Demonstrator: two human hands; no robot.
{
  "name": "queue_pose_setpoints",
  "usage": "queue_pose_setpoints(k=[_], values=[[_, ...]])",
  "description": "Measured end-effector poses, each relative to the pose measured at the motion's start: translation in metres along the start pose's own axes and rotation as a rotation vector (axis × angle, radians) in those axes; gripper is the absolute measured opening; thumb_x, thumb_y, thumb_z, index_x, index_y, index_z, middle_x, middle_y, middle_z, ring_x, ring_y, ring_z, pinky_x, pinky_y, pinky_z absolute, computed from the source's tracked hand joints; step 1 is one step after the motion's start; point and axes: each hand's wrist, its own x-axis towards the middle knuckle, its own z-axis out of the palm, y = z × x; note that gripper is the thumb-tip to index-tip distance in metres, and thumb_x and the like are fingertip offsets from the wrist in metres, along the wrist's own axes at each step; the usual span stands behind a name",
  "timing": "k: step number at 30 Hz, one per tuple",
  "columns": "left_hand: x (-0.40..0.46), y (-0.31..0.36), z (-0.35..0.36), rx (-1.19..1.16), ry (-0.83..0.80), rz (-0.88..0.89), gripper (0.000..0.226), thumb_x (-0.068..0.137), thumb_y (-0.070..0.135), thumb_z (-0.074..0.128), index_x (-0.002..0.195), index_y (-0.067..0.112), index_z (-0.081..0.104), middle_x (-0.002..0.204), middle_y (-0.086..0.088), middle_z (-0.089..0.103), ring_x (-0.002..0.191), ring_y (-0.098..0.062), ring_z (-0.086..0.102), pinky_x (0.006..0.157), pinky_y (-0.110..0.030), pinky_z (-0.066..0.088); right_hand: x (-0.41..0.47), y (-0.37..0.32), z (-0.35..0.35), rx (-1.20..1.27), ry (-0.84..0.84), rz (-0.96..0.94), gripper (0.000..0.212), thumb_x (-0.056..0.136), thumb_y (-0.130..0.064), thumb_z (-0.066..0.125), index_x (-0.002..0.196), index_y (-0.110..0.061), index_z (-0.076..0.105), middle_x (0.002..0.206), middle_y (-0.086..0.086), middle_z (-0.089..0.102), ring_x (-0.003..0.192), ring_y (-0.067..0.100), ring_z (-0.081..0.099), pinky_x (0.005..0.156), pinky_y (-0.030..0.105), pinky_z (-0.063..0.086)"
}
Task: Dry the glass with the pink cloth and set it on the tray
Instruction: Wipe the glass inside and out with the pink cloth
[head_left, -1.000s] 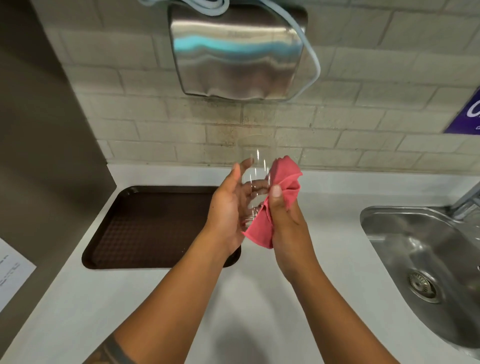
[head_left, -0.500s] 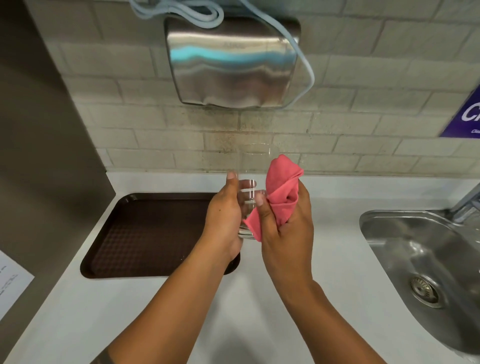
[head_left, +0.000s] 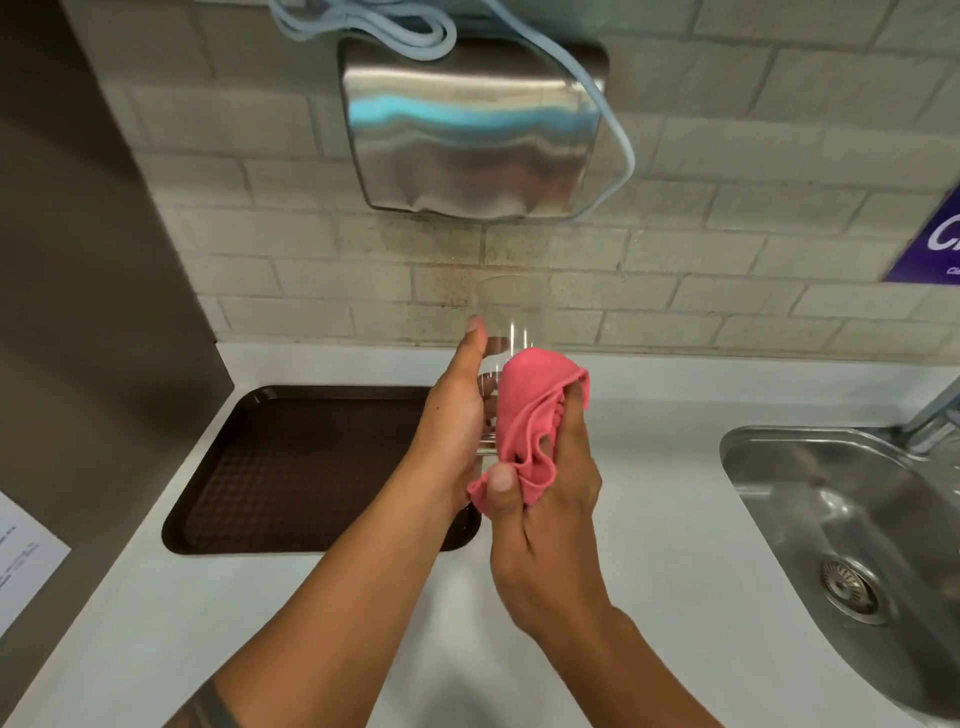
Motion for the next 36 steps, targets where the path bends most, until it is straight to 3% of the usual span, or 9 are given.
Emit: queue_pose_setpoints(k=[3,8,14,17,21,24,29,32,36], values=[[-0.003,-0.004,0.001,-0.074,-0.130,-0.034,0.065,0.098,0.062,0.057,0.132,0.009,0.072,0.124,-0.018,0.080,0.109,-0.028,0.079,0.091,-0.038,0.065,0.018,-0.014,-0.002,-0.199,0.039,-0.117,0.070,0.101,-0.074,0.015,0.162,-0.053,-0.013,0.175,0.008,0.023,0.159,0.030,0.029,0.123,0.056,0.027],[-0.003,-0.010,0.001,0.018,-0.101,0.091,0.047,0.109,0.057,0.043,0.116,0.032,0.082,0.120,-0.003,0.083,0.117,-0.019,0.076,0.103,-0.040,0.057,0.078,-0.026,-0.009,-0.302,0.040,-0.048,0.073,0.106,-0.059,0.032,0.167,-0.029,0.005,0.174,0.001,0.023,0.154,0.022,0.037,0.122,0.049,0.036],[0.000,-0.005,-0.004,0.022,-0.008,0.084,0.056,0.101,0.067,0.051,0.125,0.023,0.076,0.115,-0.016,0.083,0.110,-0.033,0.079,0.095,-0.046,0.062,0.070,-0.013,-0.016,0.117,-0.072,0.172,0.047,0.110,-0.048,0.043,0.151,-0.025,0.046,0.124,-0.008,0.070,0.106,-0.009,0.069,0.080,0.004,0.052],[0.005,-0.003,-0.008,0.035,0.026,0.067,0.058,0.099,0.071,0.050,0.121,0.025,0.077,0.100,-0.011,0.083,0.092,-0.025,0.082,0.080,-0.038,0.064,0.036,-0.009,-0.008,0.179,-0.055,0.167,0.047,0.110,-0.047,0.042,0.151,-0.022,0.048,0.125,-0.011,0.071,0.112,-0.007,0.068,0.094,0.011,0.052],[0.008,-0.003,-0.005,-0.017,0.056,0.020,0.058,0.095,0.074,0.054,0.119,0.027,0.077,0.122,-0.021,0.079,0.113,-0.040,0.077,0.102,-0.055,0.059,0.000,-0.011,0.001,0.080,-0.097,0.092,0.071,0.102,-0.063,0.038,0.161,-0.059,-0.002,0.168,-0.007,0.037,0.153,0.012,0.039,0.124,0.040,0.038],[0.008,0.003,-0.002,-0.079,0.008,-0.028,0.061,0.098,0.068,0.055,0.125,0.017,0.075,0.115,-0.019,0.081,0.099,-0.032,0.081,0.091,-0.046,0.064,0.000,-0.020,0.000,-0.113,-0.052,-0.007,0.069,0.102,-0.063,0.033,0.145,-0.077,-0.020,0.177,0.004,0.017,0.161,0.028,0.023,0.127,0.054,0.025],[0.008,-0.006,-0.003,-0.119,-0.153,0.059,0.056,0.113,0.043,0.036,0.098,0.029,0.089,0.102,0.000,0.085,0.097,-0.012,0.081,0.080,-0.025,0.063,0.050,-0.036,-0.005,-0.302,0.078,-0.168,0.060,0.104,-0.052,0.035,0.154,-0.050,0.002,0.175,0.010,0.025,0.158,0.036,0.030,0.122,0.052,0.025],[0.003,-0.005,0.001,-0.037,-0.093,0.113,0.049,0.110,0.053,0.041,0.113,0.031,0.084,0.112,-0.002,0.085,0.107,-0.016,0.080,0.087,-0.034,0.060,0.081,-0.033,-0.010,-0.318,0.008,-0.053,0.062,0.108,-0.057,0.032,0.162,-0.037,0.010,0.174,0.003,0.025,0.151,0.030,0.039,0.123,0.053,0.031],[-0.001,-0.003,-0.003,-0.019,-0.053,0.078,0.061,0.103,0.065,0.047,0.133,0.019,0.073,0.118,-0.018,0.081,0.107,-0.033,0.080,0.083,-0.043,0.062,0.087,-0.025,-0.021,0.093,-0.094,0.193,0.058,0.107,-0.061,0.038,0.159,-0.036,0.034,0.138,-0.008,0.065,0.119,0.008,0.067,0.101,0.031,0.054]])
